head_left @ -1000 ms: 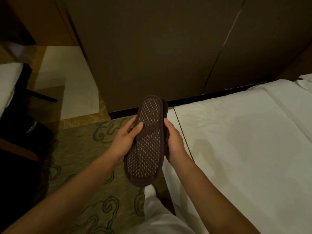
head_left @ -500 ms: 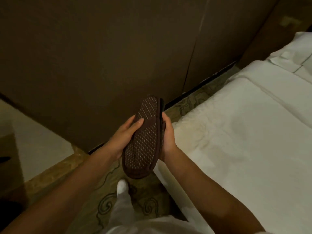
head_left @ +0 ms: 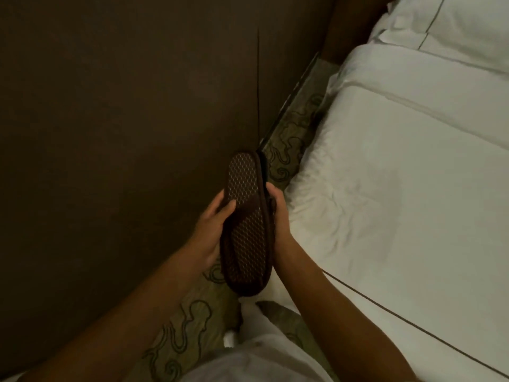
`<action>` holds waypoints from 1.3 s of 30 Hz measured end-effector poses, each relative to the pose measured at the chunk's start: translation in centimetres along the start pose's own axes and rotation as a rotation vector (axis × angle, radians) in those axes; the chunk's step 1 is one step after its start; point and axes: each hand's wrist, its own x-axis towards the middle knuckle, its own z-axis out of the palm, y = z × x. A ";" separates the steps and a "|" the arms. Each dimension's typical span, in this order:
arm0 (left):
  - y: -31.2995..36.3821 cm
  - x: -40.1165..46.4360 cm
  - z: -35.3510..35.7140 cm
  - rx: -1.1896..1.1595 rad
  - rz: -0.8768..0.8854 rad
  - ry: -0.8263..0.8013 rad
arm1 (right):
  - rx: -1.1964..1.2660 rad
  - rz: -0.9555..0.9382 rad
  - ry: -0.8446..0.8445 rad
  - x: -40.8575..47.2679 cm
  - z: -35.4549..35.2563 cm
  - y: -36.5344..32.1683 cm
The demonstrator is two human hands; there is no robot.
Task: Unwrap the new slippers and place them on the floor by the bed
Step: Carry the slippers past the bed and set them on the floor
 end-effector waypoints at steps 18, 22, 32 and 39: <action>10.6 31.9 3.4 0.483 -0.170 -0.156 | -0.082 -0.057 0.455 22.6 -5.2 -12.0; 11.8 39.2 3.5 0.652 -0.155 -0.143 | -0.230 -0.075 0.687 26.8 -6.6 -13.6; 8.3 56.7 4.4 1.218 0.132 -0.195 | -0.146 -0.160 0.888 36.6 -17.6 -14.8; -3.7 72.3 1.7 1.482 0.156 -0.313 | -0.043 -0.045 0.963 48.4 -29.6 -7.4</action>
